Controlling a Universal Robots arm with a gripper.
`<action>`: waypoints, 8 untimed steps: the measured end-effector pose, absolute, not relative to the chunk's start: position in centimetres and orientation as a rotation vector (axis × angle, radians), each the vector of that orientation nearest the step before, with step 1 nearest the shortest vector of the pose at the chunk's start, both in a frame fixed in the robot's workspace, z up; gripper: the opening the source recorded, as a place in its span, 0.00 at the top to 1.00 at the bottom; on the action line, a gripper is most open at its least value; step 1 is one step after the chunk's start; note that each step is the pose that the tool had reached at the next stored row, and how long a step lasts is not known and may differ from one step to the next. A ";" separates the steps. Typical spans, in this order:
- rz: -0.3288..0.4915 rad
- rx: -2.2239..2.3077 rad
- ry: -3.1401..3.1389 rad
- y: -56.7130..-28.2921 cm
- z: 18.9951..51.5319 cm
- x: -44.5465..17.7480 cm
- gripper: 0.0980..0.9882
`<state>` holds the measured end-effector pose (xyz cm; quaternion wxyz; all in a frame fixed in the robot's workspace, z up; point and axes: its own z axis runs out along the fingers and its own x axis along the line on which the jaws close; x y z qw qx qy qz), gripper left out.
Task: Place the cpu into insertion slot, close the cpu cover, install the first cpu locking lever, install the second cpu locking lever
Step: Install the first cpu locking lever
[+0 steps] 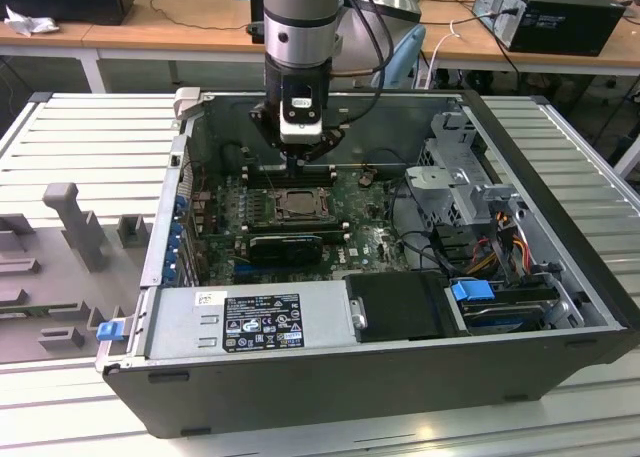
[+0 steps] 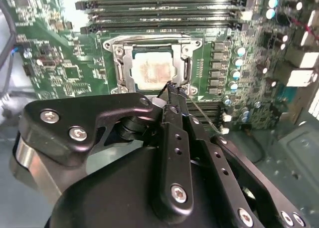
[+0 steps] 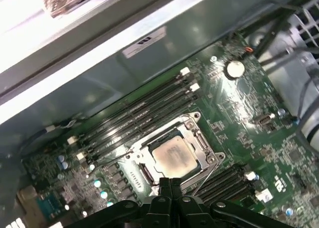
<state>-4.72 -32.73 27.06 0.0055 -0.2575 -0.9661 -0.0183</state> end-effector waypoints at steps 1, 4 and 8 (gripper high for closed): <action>-0.057 -0.781 -3.031 -32.7 27.0 -4.7 0.99; -0.056 -0.681 -3.054 -32.7 27.0 -4.7 0.99; -0.055 -0.559 -3.077 -32.7 26.9 -4.7 0.99</action>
